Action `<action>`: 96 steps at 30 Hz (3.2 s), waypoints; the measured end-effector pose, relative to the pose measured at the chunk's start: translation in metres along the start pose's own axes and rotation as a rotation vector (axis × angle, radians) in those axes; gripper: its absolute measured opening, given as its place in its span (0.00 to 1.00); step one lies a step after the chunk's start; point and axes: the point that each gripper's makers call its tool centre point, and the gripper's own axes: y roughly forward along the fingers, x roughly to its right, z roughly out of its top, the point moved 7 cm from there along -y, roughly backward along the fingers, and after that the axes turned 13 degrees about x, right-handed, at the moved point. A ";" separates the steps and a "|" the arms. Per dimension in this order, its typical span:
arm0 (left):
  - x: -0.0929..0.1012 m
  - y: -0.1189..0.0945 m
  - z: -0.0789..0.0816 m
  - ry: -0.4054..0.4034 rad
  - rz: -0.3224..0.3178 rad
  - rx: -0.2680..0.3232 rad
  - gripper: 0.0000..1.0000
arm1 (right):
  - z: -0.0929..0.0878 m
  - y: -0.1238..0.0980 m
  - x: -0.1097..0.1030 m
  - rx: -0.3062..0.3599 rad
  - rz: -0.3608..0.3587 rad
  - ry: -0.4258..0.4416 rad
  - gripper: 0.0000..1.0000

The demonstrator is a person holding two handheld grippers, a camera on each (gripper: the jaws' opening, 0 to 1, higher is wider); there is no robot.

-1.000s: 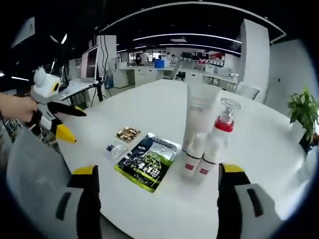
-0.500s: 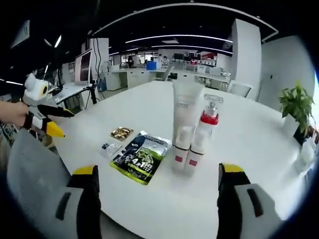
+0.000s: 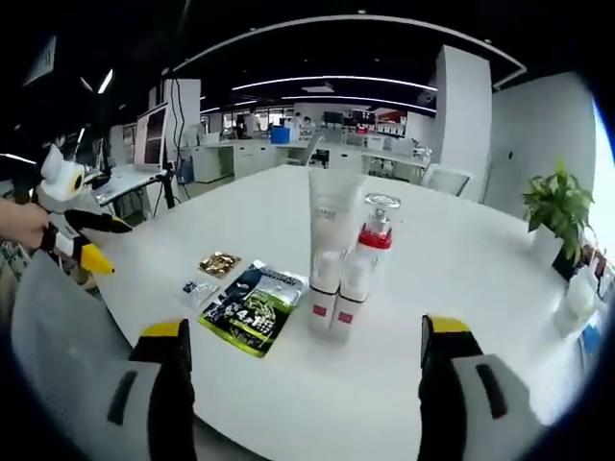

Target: Arrange the skincare products in the storage area until every visible bottle or jar stands upright without overlapping.

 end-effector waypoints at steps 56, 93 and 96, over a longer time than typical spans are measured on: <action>-0.002 0.001 -0.003 -0.001 -0.015 -0.024 0.95 | -0.013 0.002 0.002 -0.077 -0.027 -0.006 0.99; -0.003 0.001 -0.007 -0.011 -0.014 -0.045 0.94 | -0.016 0.003 0.004 -0.089 -0.034 -0.007 0.99; -0.003 0.001 -0.008 -0.010 -0.016 -0.050 0.93 | -0.016 0.003 0.004 -0.090 -0.033 -0.008 0.99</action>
